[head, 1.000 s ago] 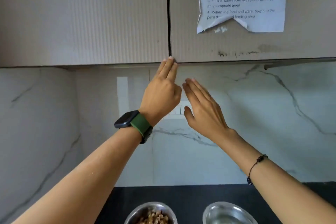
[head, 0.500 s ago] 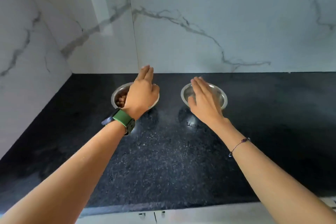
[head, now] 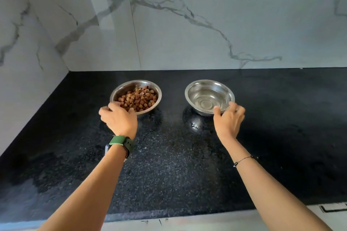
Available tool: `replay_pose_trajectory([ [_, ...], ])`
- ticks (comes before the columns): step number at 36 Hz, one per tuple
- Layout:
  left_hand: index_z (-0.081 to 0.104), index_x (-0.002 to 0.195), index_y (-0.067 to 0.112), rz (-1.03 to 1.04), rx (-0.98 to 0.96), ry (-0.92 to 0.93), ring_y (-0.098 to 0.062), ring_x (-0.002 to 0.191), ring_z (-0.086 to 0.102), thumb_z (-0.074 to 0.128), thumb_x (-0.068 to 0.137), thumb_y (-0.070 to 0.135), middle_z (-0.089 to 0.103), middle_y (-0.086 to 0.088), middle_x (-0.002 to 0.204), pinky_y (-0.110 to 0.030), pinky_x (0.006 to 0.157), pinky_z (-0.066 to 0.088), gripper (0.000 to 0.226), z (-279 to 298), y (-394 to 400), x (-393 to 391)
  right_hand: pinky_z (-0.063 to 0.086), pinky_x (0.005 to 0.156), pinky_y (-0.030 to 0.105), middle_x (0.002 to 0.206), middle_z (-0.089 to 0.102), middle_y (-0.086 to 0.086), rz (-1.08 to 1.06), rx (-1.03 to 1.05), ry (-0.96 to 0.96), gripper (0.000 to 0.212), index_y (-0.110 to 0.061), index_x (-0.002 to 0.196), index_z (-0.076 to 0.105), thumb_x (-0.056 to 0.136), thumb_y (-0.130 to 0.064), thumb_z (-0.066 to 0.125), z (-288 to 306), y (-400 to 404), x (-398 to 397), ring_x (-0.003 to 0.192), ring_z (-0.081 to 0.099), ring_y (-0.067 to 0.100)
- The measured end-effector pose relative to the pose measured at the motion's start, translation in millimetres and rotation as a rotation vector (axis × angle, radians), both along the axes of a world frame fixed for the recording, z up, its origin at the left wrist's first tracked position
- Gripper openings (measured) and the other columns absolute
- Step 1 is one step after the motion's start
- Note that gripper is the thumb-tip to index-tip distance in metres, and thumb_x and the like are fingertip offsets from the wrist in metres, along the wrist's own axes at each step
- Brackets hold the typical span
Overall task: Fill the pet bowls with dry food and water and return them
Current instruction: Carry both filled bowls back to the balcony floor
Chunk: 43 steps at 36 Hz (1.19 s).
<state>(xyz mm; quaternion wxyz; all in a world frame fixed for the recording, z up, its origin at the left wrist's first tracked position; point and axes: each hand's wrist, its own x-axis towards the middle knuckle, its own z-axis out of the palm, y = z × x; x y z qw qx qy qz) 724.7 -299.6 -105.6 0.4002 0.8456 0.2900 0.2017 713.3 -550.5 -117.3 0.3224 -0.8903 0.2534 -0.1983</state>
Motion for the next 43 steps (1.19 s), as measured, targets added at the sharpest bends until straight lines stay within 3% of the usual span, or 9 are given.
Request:
replay_pose_trajectory([
  [5, 0.033, 0.126, 0.004, 0.122, -0.515, 0.041, -0.039, 0.114, 0.050, 0.063, 0.080, 0.008, 0.033, -0.021, 0.136, -0.043, 0.090, 0.051, 0.056, -1, 7, 11, 0.053, 0.084, 0.048, 0.139, 0.027, 0.017, -0.056, 0.465, 0.011, 0.071, -0.007, 0.142, 0.022, 0.087, -0.032, 0.059, 1, -5, 11, 0.109, 0.054, 0.041],
  [9, 0.029, 0.128, 0.011, 0.079, -0.838, -0.023, -0.038, 0.104, 0.062, 0.057, 0.085, 0.000, 0.041, -0.017, 0.133, -0.029, 0.047, 0.057, 0.052, -2, 8, 22, 0.055, 0.043, 0.024, 0.135, 0.035, 0.013, -0.048, 0.689, 0.028, 0.059, -0.010, 0.139, 0.030, 0.088, -0.023, 0.055, 1, -7, 20, 0.066, 0.067, 0.029],
  [11, 0.029, 0.130, 0.010, 0.096, -0.920, -0.048, -0.038, 0.110, 0.059, 0.053, 0.086, -0.005, 0.040, -0.017, 0.136, -0.028, 0.057, 0.054, 0.052, 0, 4, 24, 0.054, 0.043, 0.023, 0.132, 0.041, 0.014, -0.047, 0.825, 0.012, 0.049, -0.012, 0.132, 0.034, 0.086, -0.014, 0.053, 1, -7, 23, 0.056, 0.067, 0.026],
  [14, 0.029, 0.133, 0.010, 0.102, -0.995, -0.086, -0.039, 0.111, 0.057, 0.047, 0.086, -0.010, 0.038, -0.018, 0.137, -0.028, 0.062, 0.054, 0.054, -1, 0, 26, 0.053, 0.042, 0.021, 0.128, 0.045, 0.017, -0.079, 1.040, -0.044, 0.048, -0.015, 0.128, 0.035, 0.084, 0.001, 0.046, 4, -3, 27, 0.074, 0.069, 0.034],
  [22, 0.030, 0.131, 0.014, 0.134, -0.967, -0.176, -0.041, 0.109, 0.058, 0.034, 0.084, -0.013, 0.037, -0.017, 0.135, -0.018, 0.035, 0.049, 0.055, -6, 0, 21, 0.056, 0.045, 0.026, 0.139, 0.036, 0.018, -0.087, 1.138, -0.110, 0.063, -0.022, 0.133, 0.033, 0.082, 0.015, 0.038, 7, 0, 30, 0.097, 0.063, 0.041],
  [26, 0.032, 0.129, 0.011, 0.158, -0.975, -0.225, -0.029, 0.073, 0.060, 0.033, 0.084, -0.013, 0.041, -0.022, 0.132, -0.015, 0.030, 0.041, 0.051, -6, 5, 5, 0.056, 0.045, 0.026, 0.136, 0.037, 0.017, -0.068, 1.153, -0.114, 0.063, -0.022, 0.130, 0.035, 0.080, 0.016, 0.040, 6, 0, 31, 0.101, 0.061, 0.042],
  [35, 0.035, 0.130, 0.015, 0.340, -0.994, -0.380, -0.033, 0.103, 0.056, 0.040, 0.090, -0.005, 0.043, -0.016, 0.132, -0.014, 0.032, 0.042, 0.045, 3, 30, -57, 0.057, 0.046, 0.027, 0.121, 0.042, 0.009, 0.101, 1.169, -0.057, 0.062, -0.024, 0.125, 0.039, 0.078, 0.016, 0.044, 11, 20, 24, 0.106, 0.058, 0.036],
  [40, 0.037, 0.132, 0.013, 0.415, -0.892, -0.527, -0.016, 0.079, 0.057, 0.038, 0.086, -0.011, 0.046, -0.012, 0.122, -0.014, 0.034, 0.044, 0.052, 18, 52, -112, 0.059, 0.049, 0.033, 0.125, 0.046, 0.012, 0.295, 1.156, 0.004, 0.056, -0.020, 0.120, 0.042, 0.078, 0.016, 0.042, 14, 48, 10, 0.102, 0.059, 0.036],
  [43, 0.040, 0.129, 0.015, 0.476, -0.832, -0.583, -0.016, 0.086, 0.062, 0.040, 0.084, -0.012, 0.050, -0.008, 0.121, -0.020, 0.045, 0.054, 0.052, 28, 63, -152, 0.059, 0.050, 0.032, 0.123, 0.050, 0.013, 0.435, 1.171, 0.045, 0.056, -0.019, 0.124, 0.043, 0.079, 0.015, 0.042, 18, 69, -1, 0.092, 0.063, 0.037],
])
